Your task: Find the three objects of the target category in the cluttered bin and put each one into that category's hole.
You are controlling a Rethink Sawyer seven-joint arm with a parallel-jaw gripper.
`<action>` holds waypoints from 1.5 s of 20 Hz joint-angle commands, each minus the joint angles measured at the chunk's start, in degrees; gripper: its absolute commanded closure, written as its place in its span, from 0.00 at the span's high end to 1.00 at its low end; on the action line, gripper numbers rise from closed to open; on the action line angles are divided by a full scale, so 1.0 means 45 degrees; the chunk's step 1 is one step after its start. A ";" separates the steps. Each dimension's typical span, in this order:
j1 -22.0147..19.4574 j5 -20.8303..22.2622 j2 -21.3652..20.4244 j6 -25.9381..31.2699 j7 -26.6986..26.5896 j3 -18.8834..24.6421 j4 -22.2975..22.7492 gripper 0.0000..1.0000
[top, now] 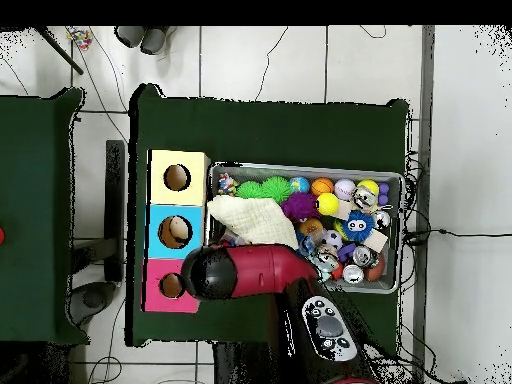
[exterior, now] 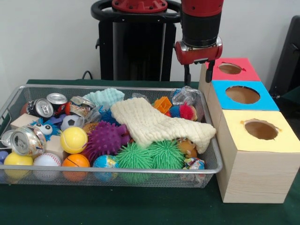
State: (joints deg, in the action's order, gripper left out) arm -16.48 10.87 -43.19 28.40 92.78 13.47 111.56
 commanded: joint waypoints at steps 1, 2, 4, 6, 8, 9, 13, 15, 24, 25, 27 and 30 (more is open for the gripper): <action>-0.0362 -0.0024 0.1158 0.0037 0.0365 0.0999 -0.1649 1.00; -0.0389 -0.0013 0.1273 0.0010 0.0331 0.1028 -0.1729 1.00; -0.0403 0.0057 0.1492 -0.0015 0.0273 0.1029 -0.1934 1.00; -0.0445 0.0106 0.1704 -0.0065 0.0202 0.1062 -0.2118 1.00; -0.0519 0.0126 0.1972 -0.0094 0.0111 0.1128 -0.2351 1.00; -0.0578 0.0144 0.2061 -0.0106 0.0046 0.1170 -0.2418 1.00; -0.0874 0.0312 0.2135 -0.0061 -0.0184 0.1329 -0.2409 1.00; -0.0952 0.0461 0.2269 -0.0054 -0.0245 0.1320 -0.2529 1.00; -0.1523 0.0455 0.1439 0.0883 -0.0654 0.1665 -0.2153 1.00; -0.1619 0.0463 0.1232 0.1067 -0.0725 0.1693 -0.2068 1.00; -0.1798 0.0511 0.1066 0.1215 -0.0823 0.1739 -0.1953 1.00; -0.1868 0.0695 0.1328 0.1197 -0.0900 0.1732 -0.2283 1.00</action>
State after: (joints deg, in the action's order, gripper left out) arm -22.53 10.90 -37.00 31.05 92.78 17.22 105.06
